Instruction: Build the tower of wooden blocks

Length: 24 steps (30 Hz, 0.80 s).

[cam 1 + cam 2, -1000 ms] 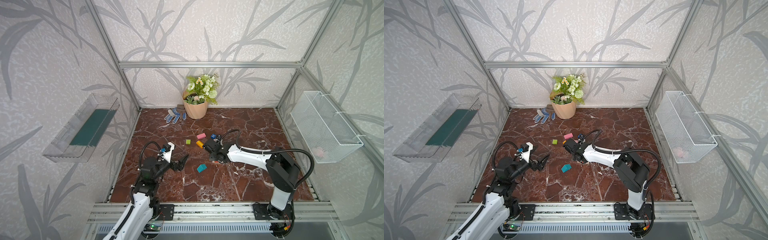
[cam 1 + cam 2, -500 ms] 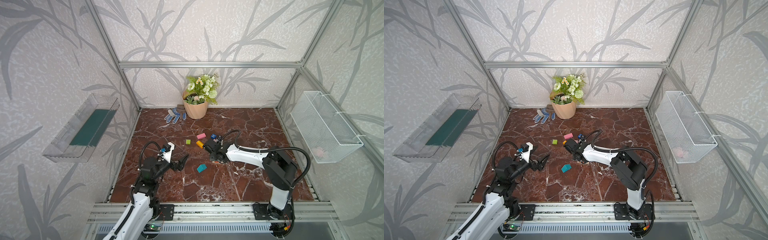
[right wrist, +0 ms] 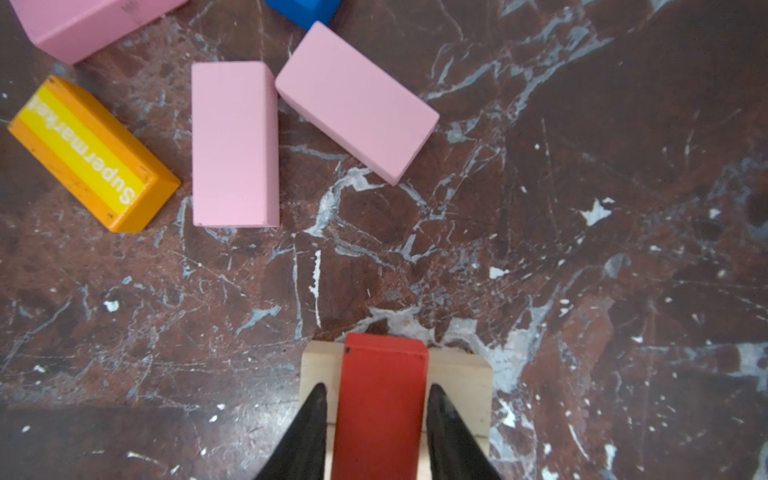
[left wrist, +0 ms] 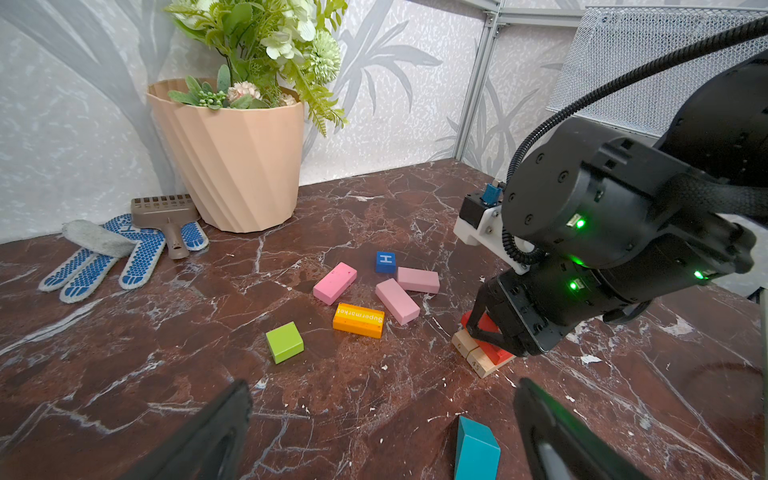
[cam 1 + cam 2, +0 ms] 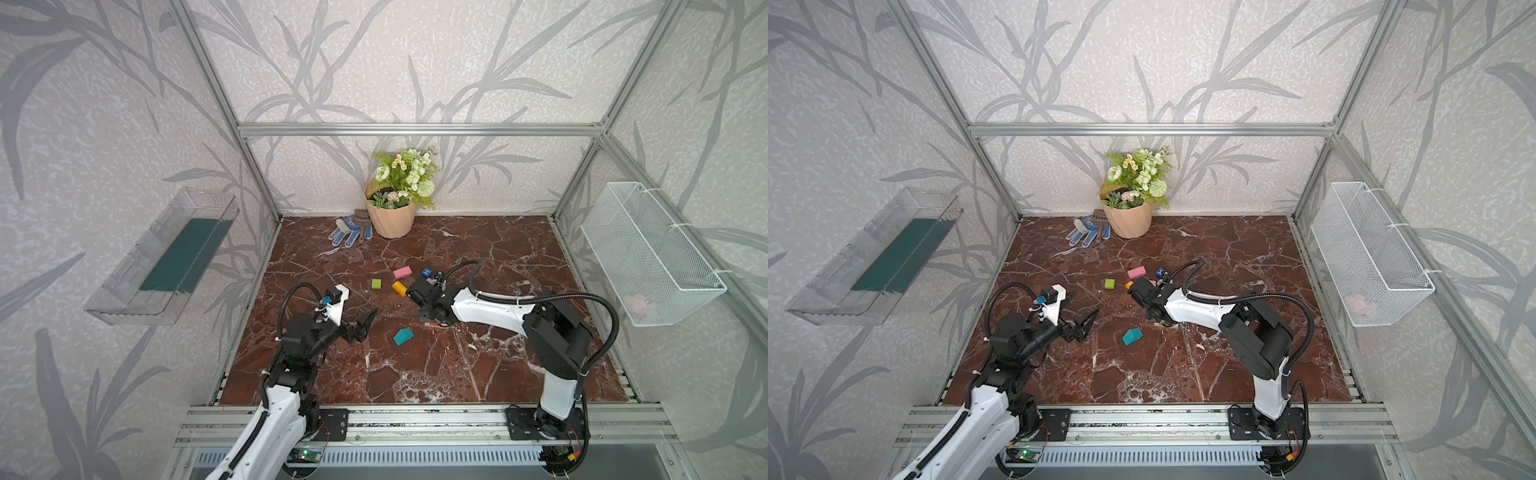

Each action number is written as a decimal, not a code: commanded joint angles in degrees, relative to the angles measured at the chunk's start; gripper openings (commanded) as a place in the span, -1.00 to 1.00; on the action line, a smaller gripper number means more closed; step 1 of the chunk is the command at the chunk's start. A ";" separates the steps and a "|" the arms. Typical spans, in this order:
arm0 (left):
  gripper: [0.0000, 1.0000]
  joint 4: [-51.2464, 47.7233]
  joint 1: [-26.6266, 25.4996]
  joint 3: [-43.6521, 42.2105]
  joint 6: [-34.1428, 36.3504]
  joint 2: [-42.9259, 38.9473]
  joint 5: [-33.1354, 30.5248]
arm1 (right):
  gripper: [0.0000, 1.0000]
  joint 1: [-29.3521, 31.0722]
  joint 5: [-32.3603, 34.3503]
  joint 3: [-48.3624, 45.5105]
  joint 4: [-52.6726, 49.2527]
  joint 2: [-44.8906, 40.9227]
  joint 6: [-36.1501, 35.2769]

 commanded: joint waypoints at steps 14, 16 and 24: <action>0.98 1.50 -0.11 -0.75 0.59 -0.65 0.36 | -0.13 -0.32 -0.79 -0.39 1.66 -0.39 -1.24; 0.98 1.50 -0.11 -0.75 0.59 -0.58 0.28 | -0.12 -0.36 0.06 -0.91 1.51 -0.95 -0.84; 0.99 1.50 -0.12 -0.78 0.59 -0.59 0.34 | -0.08 -0.47 1.02 -1.51 1.23 -2.71 -0.92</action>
